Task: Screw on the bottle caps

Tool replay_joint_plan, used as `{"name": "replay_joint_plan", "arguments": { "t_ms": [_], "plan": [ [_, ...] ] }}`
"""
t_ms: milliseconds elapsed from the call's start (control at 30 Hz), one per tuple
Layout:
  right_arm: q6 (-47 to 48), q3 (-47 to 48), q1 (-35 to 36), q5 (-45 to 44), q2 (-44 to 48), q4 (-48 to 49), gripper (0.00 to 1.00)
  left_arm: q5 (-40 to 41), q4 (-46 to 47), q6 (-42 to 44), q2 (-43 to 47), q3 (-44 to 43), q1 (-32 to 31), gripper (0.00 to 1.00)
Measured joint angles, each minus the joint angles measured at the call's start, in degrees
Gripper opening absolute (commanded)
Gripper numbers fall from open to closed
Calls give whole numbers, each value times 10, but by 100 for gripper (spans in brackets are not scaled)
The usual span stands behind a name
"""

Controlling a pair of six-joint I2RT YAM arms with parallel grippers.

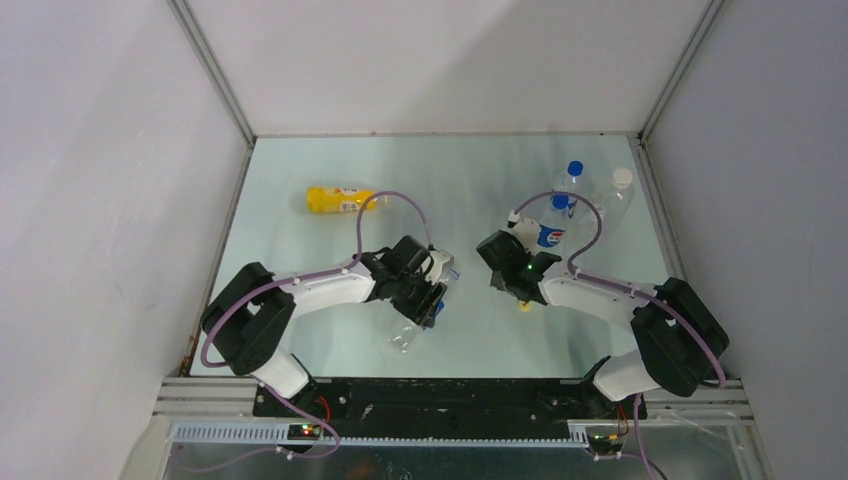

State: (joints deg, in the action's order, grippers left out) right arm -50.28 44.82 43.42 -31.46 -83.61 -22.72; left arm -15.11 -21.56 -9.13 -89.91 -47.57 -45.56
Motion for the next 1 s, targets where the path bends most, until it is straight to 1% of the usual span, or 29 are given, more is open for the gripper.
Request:
{"name": "replay_joint_plan", "arguments": {
  "t_ms": [133, 200, 400, 500, 600, 633, 800, 867, 1000],
  "plan": [
    [55, 18, 0, 82, 4, -10, 7, 18, -5, -15, 6, 3, -2, 66],
    [75, 27, 0, 122, 3, -26, 9, 30, -11, -24, 10, 5, -2, 70],
    [117, 33, 4, 214, -3, -84, 16, 56, -21, -36, 11, 5, -2, 78],
    [135, 33, 4, 241, -7, -116, 23, 69, -25, -40, 11, 2, -2, 79],
    [154, 33, 4, 262, -18, -142, 32, 76, -28, -42, 11, 1, -2, 81],
    [158, 33, 3, 268, -23, -146, 34, 77, -28, -44, 10, 0, -3, 81],
    [184, 34, -9, 299, -44, -161, 49, 90, -34, -44, 8, -4, -3, 81],
    [193, 34, -18, 309, -47, -164, 53, 92, -34, -44, 8, -4, -3, 81],
    [213, 38, -37, 326, -49, -170, 55, 97, -35, -45, 8, -4, -3, 81]
  ]
}}
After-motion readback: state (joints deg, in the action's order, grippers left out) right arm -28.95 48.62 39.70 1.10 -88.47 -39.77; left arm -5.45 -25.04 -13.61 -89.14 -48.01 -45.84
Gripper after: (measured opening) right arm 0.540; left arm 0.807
